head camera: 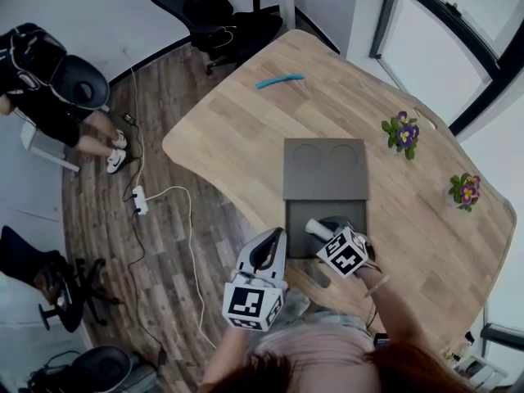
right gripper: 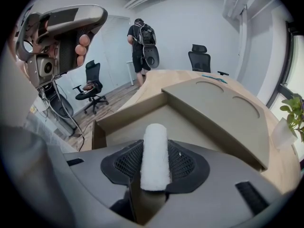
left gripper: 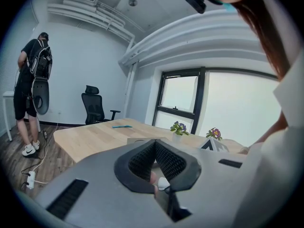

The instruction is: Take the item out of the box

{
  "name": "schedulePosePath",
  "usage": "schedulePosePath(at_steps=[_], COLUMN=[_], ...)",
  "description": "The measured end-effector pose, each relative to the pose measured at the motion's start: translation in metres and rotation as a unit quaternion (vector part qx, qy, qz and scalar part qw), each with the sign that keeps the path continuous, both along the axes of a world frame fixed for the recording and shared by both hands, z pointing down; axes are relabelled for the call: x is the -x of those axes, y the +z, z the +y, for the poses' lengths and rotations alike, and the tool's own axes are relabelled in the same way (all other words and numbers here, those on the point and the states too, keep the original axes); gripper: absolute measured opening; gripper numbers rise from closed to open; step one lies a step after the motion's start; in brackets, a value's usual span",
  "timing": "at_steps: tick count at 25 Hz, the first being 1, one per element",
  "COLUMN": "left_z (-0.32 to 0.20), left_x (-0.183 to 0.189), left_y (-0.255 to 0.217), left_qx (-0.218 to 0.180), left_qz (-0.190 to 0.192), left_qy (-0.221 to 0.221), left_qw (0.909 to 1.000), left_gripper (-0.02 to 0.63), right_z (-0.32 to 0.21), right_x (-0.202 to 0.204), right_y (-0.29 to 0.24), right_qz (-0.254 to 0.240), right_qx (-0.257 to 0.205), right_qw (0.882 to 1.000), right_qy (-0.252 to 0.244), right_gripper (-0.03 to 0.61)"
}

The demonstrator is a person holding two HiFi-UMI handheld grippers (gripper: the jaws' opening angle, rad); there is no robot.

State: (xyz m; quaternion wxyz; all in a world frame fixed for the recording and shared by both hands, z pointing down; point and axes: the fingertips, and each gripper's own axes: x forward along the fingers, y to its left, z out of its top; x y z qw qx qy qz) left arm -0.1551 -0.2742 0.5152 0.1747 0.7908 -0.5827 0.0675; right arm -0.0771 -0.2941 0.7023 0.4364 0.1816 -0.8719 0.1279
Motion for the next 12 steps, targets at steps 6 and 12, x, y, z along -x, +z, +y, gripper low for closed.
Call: schedulePosePath(at_steps=[6, 12], left_z=[-0.001, 0.001], left_x=[-0.001, -0.002], left_y=[-0.005, -0.012], left_qx=[-0.006, -0.015], left_qz=[0.005, 0.006], left_qy=[0.004, 0.006], left_qw=[1.0, 0.9999], left_gripper=[0.0, 0.0], right_z=[0.002, 0.002], right_x=[-0.001, -0.005], right_y=[-0.001, -0.005], right_qz=[0.003, 0.005], right_qx=[-0.004, -0.021], right_qw=[1.0, 1.0], right_qy=[0.001, 0.006], right_gripper=[0.143, 0.143])
